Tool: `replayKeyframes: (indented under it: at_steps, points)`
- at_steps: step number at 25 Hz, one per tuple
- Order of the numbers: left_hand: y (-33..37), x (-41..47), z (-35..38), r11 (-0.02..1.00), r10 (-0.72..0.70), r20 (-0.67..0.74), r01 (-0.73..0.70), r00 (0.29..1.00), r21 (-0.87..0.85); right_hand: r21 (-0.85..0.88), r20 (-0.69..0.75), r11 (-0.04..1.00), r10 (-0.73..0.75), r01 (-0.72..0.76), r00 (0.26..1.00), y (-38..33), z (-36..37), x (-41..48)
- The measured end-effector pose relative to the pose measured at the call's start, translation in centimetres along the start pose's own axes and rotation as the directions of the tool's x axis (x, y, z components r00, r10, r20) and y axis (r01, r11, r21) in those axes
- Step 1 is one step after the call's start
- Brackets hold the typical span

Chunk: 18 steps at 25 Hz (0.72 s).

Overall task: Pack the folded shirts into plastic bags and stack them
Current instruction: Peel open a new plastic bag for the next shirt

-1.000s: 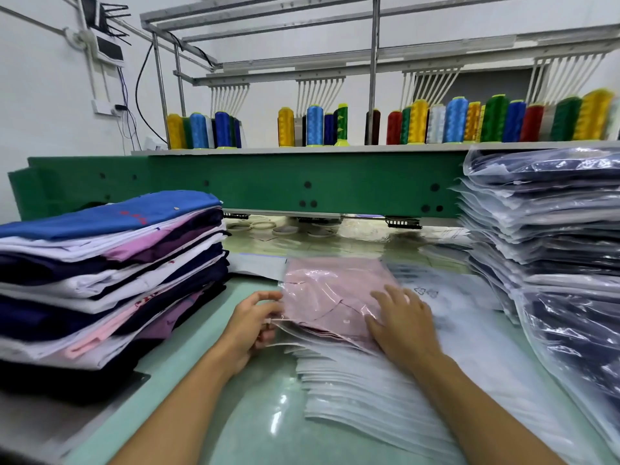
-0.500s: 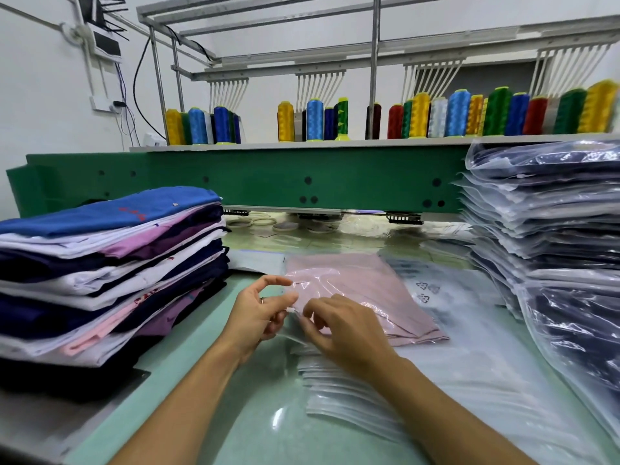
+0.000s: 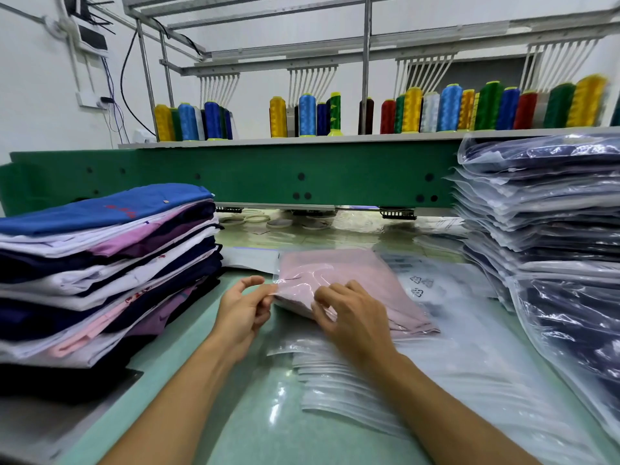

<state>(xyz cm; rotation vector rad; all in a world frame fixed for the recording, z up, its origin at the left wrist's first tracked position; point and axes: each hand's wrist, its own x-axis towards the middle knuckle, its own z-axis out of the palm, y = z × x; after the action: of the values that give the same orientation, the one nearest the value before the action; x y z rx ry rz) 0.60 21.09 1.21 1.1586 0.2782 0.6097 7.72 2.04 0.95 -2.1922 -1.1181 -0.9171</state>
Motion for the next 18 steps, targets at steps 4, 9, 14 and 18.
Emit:
replayKeyframes:
  at_steps: [4, 9, 14, 18]
  points:
    - [0.2, 0.9, -1.4, 0.987, -0.01, -0.1, -0.006, 0.995, -0.159, -0.002, 0.006, 0.995, 0.096, -0.096, 0.995, 2.4, -0.7, 0.1]
    - [0.4, 1.3, -2.0, 0.972, -0.035, -0.198, -0.012, 0.98, -0.233, -0.109, -0.059, 0.988, 0.101, -0.107, 0.993, 4.7, -2.3, -0.1]
    - [0.9, 1.1, -2.2, 0.956, -0.076, -0.325, -0.025, 0.943, -0.293, -0.111, -0.074, 0.973, 0.196, -0.203, 0.978, 6.6, -3.3, -0.4]
    - [1.2, 0.8, -2.4, 0.955, -0.097, -0.396, -0.028, 0.913, -0.297, 0.002, -0.068, 0.95, 0.311, -0.311, 0.948, 7.0, -3.5, -0.6]
